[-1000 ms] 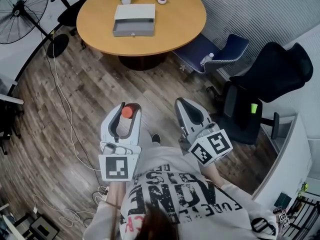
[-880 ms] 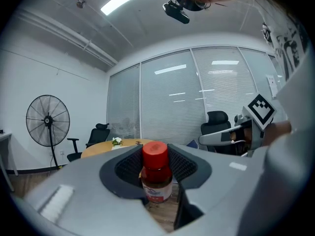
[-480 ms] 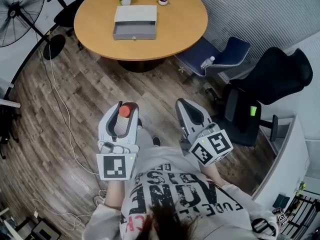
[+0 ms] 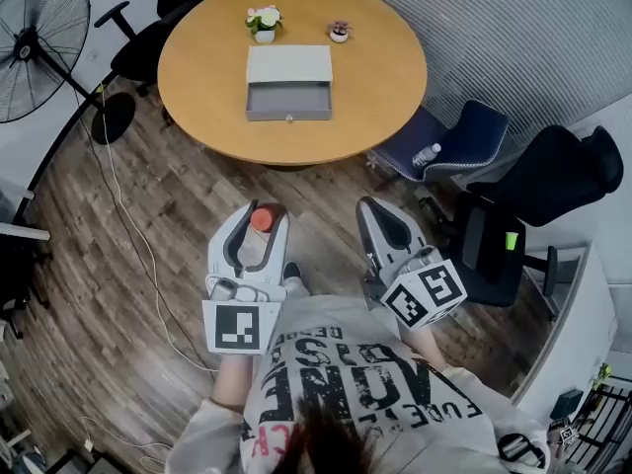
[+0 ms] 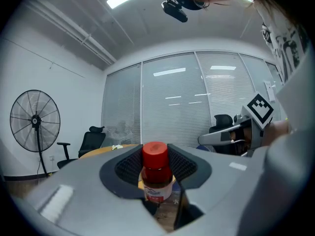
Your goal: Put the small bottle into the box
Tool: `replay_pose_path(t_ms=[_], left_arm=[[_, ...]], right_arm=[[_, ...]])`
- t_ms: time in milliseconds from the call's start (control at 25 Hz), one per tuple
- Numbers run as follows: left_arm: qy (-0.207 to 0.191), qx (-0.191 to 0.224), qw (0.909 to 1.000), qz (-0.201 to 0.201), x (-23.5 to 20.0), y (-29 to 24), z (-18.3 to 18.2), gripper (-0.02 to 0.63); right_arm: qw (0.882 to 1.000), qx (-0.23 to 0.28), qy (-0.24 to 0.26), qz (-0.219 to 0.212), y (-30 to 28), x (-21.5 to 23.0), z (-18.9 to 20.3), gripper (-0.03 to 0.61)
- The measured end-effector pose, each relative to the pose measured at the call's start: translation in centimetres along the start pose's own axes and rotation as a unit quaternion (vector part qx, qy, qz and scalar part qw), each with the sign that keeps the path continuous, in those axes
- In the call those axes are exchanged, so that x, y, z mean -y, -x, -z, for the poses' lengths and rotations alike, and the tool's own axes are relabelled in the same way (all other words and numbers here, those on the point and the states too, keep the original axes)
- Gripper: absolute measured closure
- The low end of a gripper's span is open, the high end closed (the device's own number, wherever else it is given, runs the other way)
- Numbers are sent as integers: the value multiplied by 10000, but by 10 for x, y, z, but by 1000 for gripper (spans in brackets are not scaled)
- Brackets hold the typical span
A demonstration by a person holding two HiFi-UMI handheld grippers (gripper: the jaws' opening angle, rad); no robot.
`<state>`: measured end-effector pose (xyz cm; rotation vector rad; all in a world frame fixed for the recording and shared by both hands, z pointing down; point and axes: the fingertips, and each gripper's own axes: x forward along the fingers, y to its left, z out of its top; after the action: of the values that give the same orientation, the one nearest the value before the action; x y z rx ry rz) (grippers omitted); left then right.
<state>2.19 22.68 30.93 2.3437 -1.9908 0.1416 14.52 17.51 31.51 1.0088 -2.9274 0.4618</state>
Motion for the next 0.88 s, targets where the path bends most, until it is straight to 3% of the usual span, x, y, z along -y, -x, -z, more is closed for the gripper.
replay_pose_path(t_ms=[400,880], left_arm=[[-44,-66,9999,112,-53,-22,7,454],[38,-205,9998,67,-71,-43,19,454]], right_arm=[[9996,-42,-38,277,-47,0,6,563],[9986,-113,-66,511,-67,22,11,563]])
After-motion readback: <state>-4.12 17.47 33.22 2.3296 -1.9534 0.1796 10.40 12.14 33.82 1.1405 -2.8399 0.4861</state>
